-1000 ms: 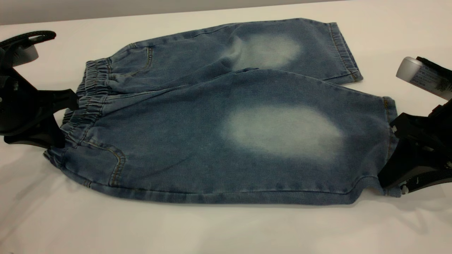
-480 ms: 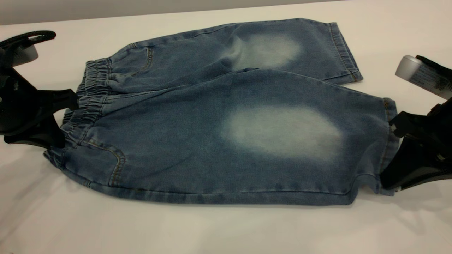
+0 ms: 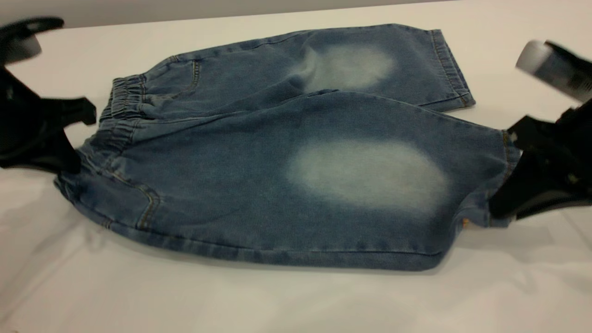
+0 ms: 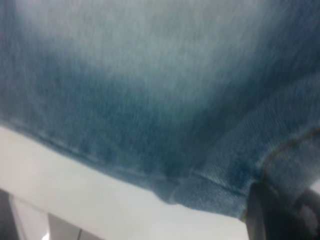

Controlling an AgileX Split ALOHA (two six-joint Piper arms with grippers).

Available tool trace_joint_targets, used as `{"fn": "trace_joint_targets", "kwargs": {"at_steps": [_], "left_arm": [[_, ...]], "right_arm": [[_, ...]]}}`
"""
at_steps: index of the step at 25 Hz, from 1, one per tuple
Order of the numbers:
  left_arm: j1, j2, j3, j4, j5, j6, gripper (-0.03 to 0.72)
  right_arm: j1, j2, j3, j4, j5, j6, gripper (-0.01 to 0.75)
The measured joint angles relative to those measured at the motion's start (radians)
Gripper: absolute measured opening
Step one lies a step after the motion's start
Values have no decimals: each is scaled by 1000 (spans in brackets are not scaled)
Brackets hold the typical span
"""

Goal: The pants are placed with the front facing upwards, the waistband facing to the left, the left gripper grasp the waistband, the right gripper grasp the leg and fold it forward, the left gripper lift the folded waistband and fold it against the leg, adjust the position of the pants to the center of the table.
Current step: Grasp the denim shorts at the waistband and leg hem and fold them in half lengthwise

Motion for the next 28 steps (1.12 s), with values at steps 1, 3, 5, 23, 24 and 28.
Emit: {"fn": "trace_joint_targets", "kwargs": {"at_steps": [1, 3, 5, 23, 24, 28], "left_arm": [[0, -14, 0, 0, 9, 0, 60], [-3, -36, 0, 0, 24, 13, 60], [-19, -54, 0, 0, 26, 15, 60], [-129, -60, -228, -1, 47, 41, 60], [-129, -60, -237, 0, 45, 41, 60], [-129, -60, -270, 0, 40, 41, 60]], "right_arm": [[0, -11, 0, 0, 1, 0, 12], [0, -28, -15, 0, 3, 0, 12], [0, -28, -36, 0, 10, 0, 13], [0, -26, -286, -70, 90, 97, 15], [0, -26, -305, -85, 95, 111, 15], [0, -26, -384, -137, 117, 172, 15]]}}
